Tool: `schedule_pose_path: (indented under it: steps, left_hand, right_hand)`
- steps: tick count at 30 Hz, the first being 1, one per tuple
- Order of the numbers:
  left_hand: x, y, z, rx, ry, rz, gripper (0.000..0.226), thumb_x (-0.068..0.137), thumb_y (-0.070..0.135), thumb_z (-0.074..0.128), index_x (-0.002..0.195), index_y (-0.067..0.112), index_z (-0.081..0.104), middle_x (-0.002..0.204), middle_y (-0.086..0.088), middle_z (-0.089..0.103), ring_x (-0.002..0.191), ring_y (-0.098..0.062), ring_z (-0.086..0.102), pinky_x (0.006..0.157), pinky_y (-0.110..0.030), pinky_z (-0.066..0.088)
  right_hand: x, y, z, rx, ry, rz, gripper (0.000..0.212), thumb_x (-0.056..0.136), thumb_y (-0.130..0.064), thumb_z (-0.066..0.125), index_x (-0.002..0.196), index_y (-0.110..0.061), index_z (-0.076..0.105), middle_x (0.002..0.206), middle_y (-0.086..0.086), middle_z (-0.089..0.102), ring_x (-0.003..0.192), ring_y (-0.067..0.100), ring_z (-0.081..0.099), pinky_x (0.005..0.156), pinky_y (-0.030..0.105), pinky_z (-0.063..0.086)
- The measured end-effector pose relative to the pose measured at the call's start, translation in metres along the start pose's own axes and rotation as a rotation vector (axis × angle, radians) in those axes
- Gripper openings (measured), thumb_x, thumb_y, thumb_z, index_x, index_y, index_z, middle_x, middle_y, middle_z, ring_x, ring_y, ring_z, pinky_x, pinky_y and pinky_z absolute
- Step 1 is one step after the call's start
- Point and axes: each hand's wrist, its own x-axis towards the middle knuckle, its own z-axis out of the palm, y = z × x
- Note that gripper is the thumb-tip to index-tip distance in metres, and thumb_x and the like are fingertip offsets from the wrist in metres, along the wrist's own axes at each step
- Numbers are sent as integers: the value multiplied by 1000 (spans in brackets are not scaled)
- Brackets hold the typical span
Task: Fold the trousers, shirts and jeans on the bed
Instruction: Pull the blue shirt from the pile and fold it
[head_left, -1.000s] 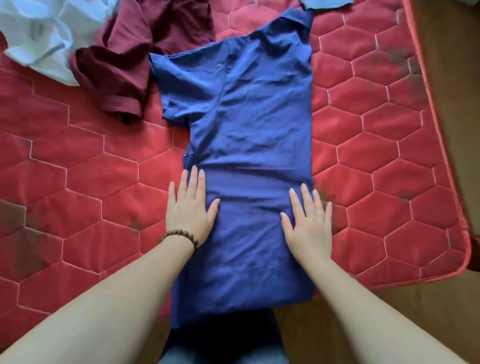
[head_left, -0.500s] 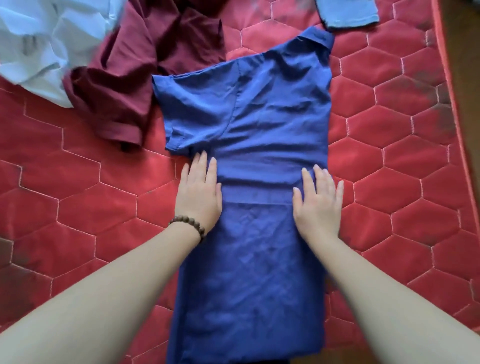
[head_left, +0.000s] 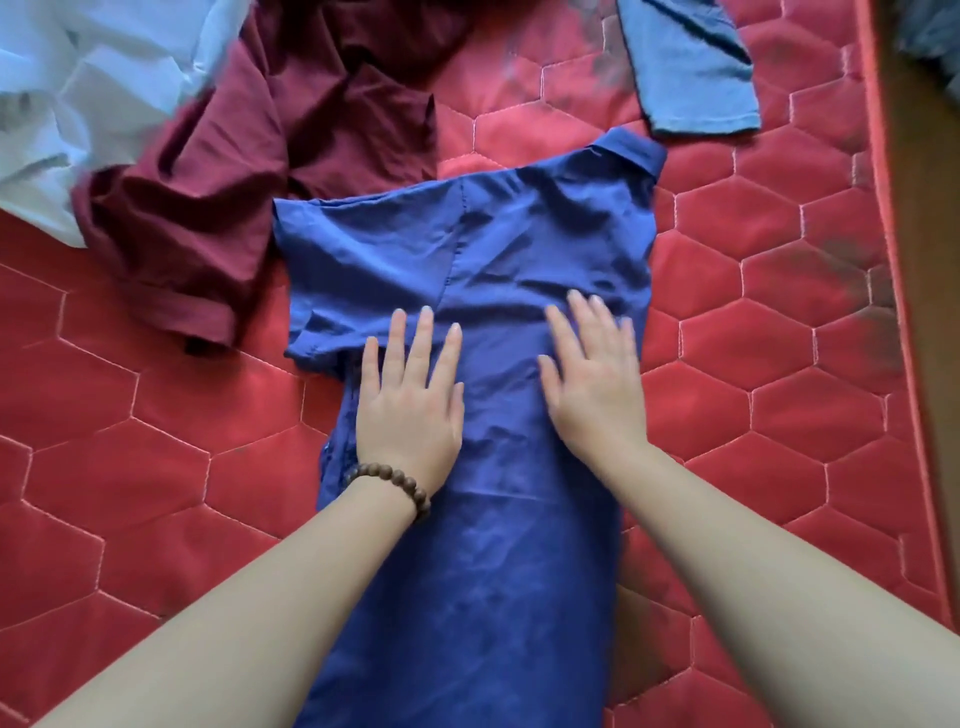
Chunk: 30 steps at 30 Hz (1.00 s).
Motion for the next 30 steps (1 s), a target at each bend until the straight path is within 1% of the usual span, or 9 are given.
schedule_pose_path:
  steps: [3,6,10,13,18,21,23,26,30]
  left_hand:
    - [14,-5,3,-48,-63,-134,57,97,40,42,149,22,29,157,-16,18,146,-35,13,117,-49,9]
    - [13,-11,1,-65,-75,-177,56,97,38,43,149,23,29,157,-17,17,146,-35,13,118,-49,12]
    - [4,-23,-12,-97,107,-236,56,91,30,60,142,13,43,151,-24,29,142,-39,24,115,-53,16]
    - [0,-33,-24,-235,150,-533,72,87,37,63,146,8,34,151,-26,27,141,-39,26,114,-51,20]
    - [19,-40,-34,-524,140,-973,96,72,56,71,144,8,29,135,-16,46,125,-34,41,98,-46,33]
    - [32,-45,-33,-602,104,-1109,89,70,51,76,136,9,36,131,-12,52,123,-32,47,97,-44,35]
    - [37,-51,-31,-639,50,-1173,68,72,44,76,123,12,45,124,-10,58,118,-31,53,94,-43,36]
    - [40,-59,-34,-625,-6,-1139,35,75,31,71,104,13,59,112,-11,60,111,-33,53,91,-41,39]
    - [29,-59,-43,-638,270,-773,17,71,2,65,83,12,59,95,-11,56,93,-34,52,78,-39,36]
  right_hand:
    - [33,-11,3,-52,-185,-279,56,97,-38,44,149,-25,30,159,5,17,147,27,13,118,52,9]
    - [51,1,2,-198,-269,-87,61,99,-50,30,153,-29,11,162,1,1,149,20,0,118,50,-2]
    - [69,-17,-17,-197,-225,-76,56,99,-38,40,148,-13,29,158,12,18,147,26,10,118,50,2]
    - [109,-66,-31,2,-163,-271,48,94,-26,53,138,-8,46,147,16,36,138,32,30,116,44,17]
    - [178,-151,-14,46,-332,-542,59,87,-20,61,141,-18,40,139,5,43,124,29,40,103,37,32]
    - [193,-168,4,-8,-465,-439,69,81,-22,70,140,-21,35,135,5,45,125,29,38,98,44,35]
    - [197,-171,7,-44,-472,-386,60,80,-22,71,132,-18,41,131,7,49,123,30,39,92,42,36]
    - [203,-169,-1,-46,-464,-450,32,81,-22,69,110,-14,59,119,11,53,118,32,42,89,38,38]
    - [195,-143,-46,270,-336,-634,23,70,-10,71,86,5,65,98,23,62,101,33,54,86,36,40]
